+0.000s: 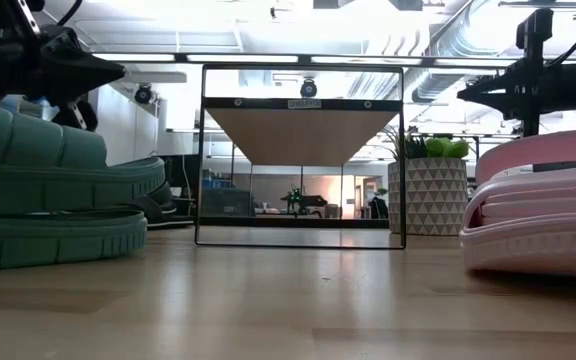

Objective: Pick and place slippers onto the shelf
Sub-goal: Put the pink pair of slippers on the shelf

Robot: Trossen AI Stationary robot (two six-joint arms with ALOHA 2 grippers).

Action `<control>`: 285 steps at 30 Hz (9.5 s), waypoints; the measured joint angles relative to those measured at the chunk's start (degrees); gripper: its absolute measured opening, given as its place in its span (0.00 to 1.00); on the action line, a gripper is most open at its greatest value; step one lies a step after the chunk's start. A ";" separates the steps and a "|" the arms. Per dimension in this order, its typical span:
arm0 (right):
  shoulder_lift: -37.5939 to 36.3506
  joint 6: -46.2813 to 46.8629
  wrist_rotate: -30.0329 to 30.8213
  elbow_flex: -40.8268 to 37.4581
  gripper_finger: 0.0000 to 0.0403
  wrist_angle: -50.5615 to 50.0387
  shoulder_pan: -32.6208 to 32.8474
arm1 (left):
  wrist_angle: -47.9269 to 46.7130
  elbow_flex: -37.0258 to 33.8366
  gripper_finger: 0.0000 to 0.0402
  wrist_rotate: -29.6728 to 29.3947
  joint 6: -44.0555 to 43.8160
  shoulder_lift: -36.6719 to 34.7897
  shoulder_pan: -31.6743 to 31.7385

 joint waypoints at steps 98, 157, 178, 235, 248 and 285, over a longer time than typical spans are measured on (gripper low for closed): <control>53.75 3.23 -6.70 51.95 0.00 -54.47 30.64 | -0.79 -0.02 0.00 4.52 2.51 0.02 -0.01; 70.26 -6.58 6.61 75.59 0.19 -79.85 30.79 | -1.40 -0.02 0.00 7.76 2.66 0.02 0.01; 46.30 -11.65 -11.08 45.94 0.20 -53.41 20.41 | -1.34 -0.02 0.00 7.32 2.66 0.02 -0.01; 50.93 -22.26 -30.38 23.93 0.38 -32.09 7.87 | -1.29 0.00 0.00 6.91 -0.33 0.00 -0.01; 54.84 -22.90 -36.25 23.96 0.38 -24.92 7.89 | -1.29 0.00 0.00 6.91 -0.31 0.00 0.00; 54.49 -22.28 -33.96 24.00 0.01 -26.25 11.02 | -1.29 0.00 0.00 6.93 -0.31 0.00 -0.01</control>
